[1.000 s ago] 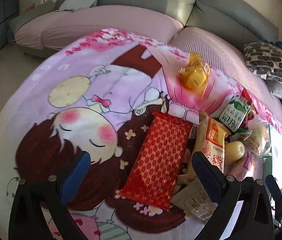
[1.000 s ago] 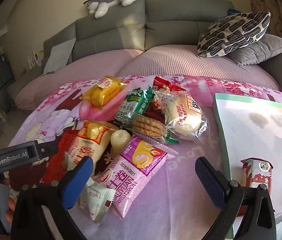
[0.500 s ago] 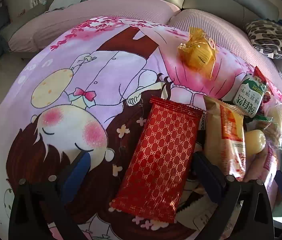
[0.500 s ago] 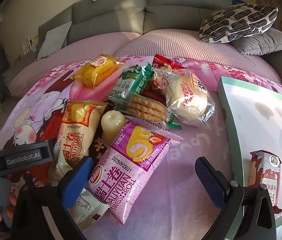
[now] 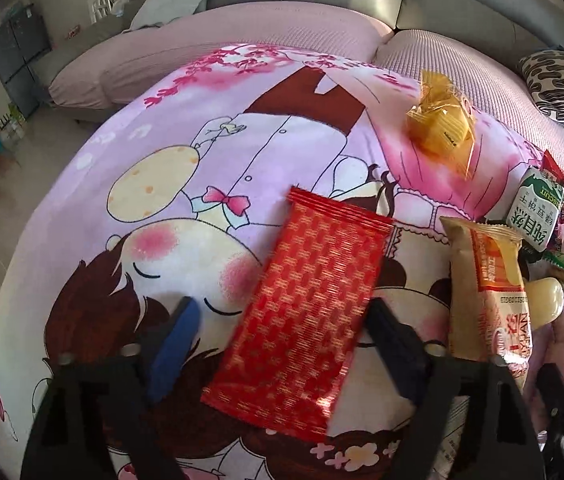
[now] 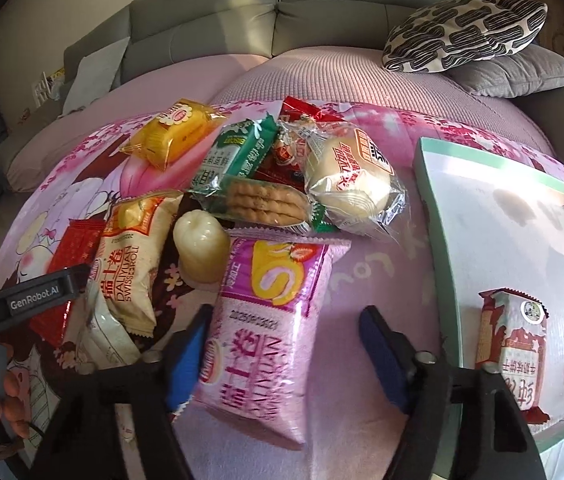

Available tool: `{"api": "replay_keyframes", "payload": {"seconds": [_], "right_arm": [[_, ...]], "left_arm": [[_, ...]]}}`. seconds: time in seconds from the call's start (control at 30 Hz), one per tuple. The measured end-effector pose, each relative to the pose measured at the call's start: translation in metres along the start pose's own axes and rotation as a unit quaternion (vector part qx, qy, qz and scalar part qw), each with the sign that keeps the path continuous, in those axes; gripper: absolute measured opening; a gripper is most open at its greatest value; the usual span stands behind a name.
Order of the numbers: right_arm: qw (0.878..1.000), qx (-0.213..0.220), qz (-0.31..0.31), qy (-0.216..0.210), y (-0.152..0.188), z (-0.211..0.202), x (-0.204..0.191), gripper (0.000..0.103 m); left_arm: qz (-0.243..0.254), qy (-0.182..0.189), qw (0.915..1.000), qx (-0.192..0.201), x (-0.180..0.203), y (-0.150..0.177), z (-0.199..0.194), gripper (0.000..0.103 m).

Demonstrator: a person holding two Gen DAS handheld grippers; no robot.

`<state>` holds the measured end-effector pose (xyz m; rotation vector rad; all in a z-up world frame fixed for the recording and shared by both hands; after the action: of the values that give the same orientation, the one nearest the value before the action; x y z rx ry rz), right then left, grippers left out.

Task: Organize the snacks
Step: 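Grasp the red patterned wafer pack with left gripper while right grasps pink Swiss roll pack, then carry both held packs over the tray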

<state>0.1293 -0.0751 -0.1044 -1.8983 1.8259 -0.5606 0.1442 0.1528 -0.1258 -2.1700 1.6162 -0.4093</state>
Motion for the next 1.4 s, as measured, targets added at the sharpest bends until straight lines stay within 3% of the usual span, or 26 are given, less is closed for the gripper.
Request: {"api": "replay_keyframes", "payload": {"seconds": [0.07,0.23,0.47,0.87,1.1,1.4], "right_arm": [[1.0,0.002,0.006,0.002,-0.001,-0.002,0.005,0.044],[1.0,0.002,0.017,-0.011,-0.002,-0.005,0.011,0.042],[0.999,0.009,0.035,-0.03,-0.006,-0.016,0.019,0.041],[0.996,0.044,0.05,-0.065,-0.017,-0.051,0.03,0.041],[0.993,0.071,0.06,-0.074,-0.025,-0.074,0.044,0.041],[0.991,0.079,0.079,-0.075,-0.027,-0.083,0.071,0.041]], "left_arm": [[0.0,0.01,0.9999,0.003,0.003,0.0,-0.002,0.065],[-0.002,0.021,0.9997,0.011,0.004,0.001,-0.006,0.048],[-0.001,0.027,0.9994,0.02,0.011,0.0,-0.013,0.047],[-0.002,0.028,0.9949,0.097,0.029,-0.014,-0.068,0.047],[0.012,0.041,0.9902,0.133,0.053,-0.019,-0.101,0.047],[0.044,0.059,0.9865,0.147,0.097,-0.016,-0.116,0.047]]}}
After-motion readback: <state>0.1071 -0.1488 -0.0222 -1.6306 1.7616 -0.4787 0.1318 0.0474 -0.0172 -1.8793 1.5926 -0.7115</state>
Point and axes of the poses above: each gripper's, at about its wrist camera, not at the fingertips, and z roughly the way its jaws point, x to its right, y to its underside, the point moved 6 cm from there along z, roughly the way its jaws point, and after that the axes turned 1 degree about y, right-handed, at the moved point
